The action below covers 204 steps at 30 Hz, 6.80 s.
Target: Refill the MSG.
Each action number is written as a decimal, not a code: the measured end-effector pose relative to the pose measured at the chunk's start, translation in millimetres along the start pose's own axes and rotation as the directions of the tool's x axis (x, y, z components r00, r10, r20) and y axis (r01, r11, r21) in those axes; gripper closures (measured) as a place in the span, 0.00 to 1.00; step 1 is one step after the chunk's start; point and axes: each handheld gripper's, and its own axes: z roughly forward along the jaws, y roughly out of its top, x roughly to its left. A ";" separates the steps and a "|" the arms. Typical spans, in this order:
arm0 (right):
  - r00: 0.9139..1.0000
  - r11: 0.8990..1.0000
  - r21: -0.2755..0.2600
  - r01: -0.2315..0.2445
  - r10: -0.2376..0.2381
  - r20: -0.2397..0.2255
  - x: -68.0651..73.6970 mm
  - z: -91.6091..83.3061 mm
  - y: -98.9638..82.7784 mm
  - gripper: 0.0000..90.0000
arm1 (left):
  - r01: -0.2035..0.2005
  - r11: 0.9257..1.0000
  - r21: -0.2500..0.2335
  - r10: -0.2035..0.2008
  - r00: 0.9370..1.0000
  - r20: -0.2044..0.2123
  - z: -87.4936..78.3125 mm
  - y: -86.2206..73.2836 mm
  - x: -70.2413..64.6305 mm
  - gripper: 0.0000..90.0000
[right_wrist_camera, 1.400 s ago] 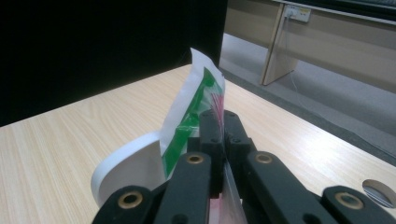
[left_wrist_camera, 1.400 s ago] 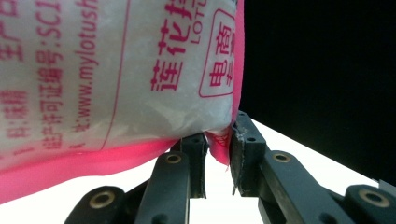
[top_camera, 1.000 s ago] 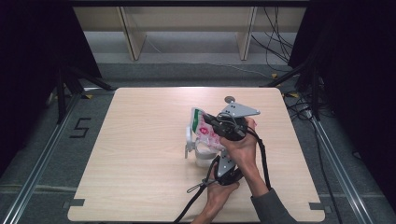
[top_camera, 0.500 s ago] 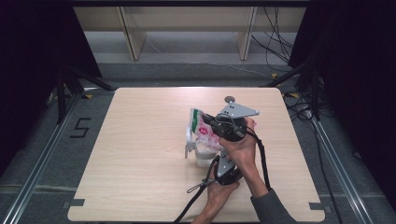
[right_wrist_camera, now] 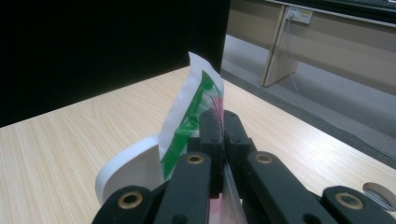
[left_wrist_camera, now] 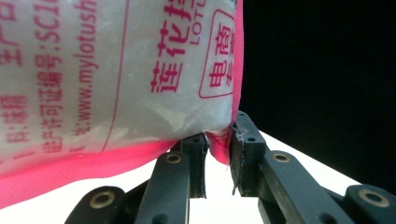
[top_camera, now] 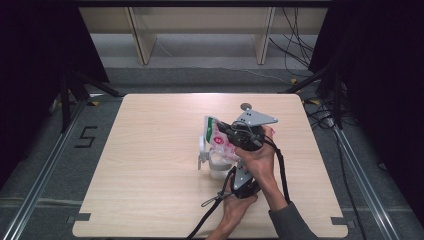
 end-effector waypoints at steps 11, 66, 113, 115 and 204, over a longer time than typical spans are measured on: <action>1.000 1.000 -0.002 0.009 -0.009 0.004 -0.9 0.2 0.2 1.00 | 0.003 1.000 -0.016 -0.003 1.000 0.011 1.4 -0.7 -0.2 0.86; 1.000 1.000 0.016 0.000 0.000 -0.007 0.7 2.7 1.3 1.00 | 0.021 0.999 -0.037 -0.021 1.000 0.017 2.3 -2.3 1.0 0.86; 1.000 1.000 0.006 0.006 -0.006 -0.006 1.1 2.3 2.2 1.00 | 0.023 0.999 -0.041 -0.022 1.000 0.021 3.0 -1.4 0.5 0.86; 1.000 1.000 0.015 0.004 -0.004 -0.008 0.4 3.1 1.5 1.00 | 0.023 0.999 -0.039 -0.022 1.000 0.020 3.2 -1.7 0.7 0.86; 0.999 0.999 0.016 0.040 -0.040 -0.022 1.9 7.4 2.5 1.00 | 0.078 0.997 -0.030 -0.075 0.995 0.072 4.9 -1.4 -3.1 0.86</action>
